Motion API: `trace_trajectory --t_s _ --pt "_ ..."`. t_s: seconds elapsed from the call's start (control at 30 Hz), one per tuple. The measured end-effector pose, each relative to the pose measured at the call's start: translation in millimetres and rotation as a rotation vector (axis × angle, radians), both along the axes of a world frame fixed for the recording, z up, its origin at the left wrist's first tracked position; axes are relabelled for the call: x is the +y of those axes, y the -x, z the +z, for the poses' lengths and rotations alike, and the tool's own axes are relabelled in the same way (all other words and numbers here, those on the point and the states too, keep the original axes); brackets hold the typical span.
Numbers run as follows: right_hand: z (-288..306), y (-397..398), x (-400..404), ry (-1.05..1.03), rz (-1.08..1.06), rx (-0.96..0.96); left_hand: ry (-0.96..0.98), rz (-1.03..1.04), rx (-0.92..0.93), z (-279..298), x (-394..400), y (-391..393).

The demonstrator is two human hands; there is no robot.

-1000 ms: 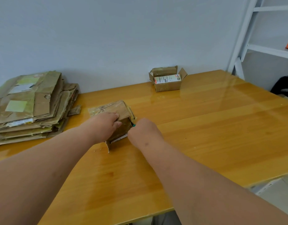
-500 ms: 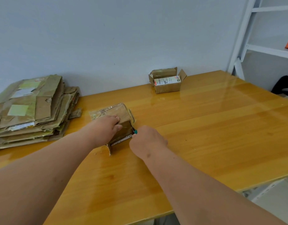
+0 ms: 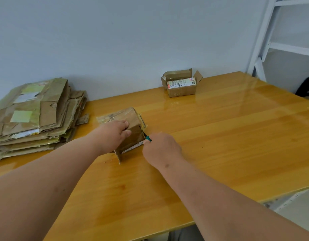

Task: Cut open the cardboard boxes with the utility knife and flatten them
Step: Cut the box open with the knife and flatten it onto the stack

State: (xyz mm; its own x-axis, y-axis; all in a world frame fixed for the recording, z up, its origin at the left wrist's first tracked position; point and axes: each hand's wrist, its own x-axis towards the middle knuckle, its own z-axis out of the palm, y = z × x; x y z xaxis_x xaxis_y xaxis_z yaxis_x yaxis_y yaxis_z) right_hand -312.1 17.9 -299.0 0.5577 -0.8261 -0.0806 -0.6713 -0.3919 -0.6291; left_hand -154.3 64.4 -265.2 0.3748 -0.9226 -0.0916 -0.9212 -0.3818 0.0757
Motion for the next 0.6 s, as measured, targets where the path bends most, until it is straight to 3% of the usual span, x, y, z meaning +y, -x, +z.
trace_trajectory --t_s 0.37,0.6 --pt "-7.1 -2.0 -0.8 -0.014 0.001 -0.099 0.020 0.005 -0.011 -2.7 -1.8 -1.3" --pt "-4.9 -5.7 -3.6 -0.035 -0.030 -0.045 0.025 -0.011 -0.015 -3.4 -1.7 -0.6"
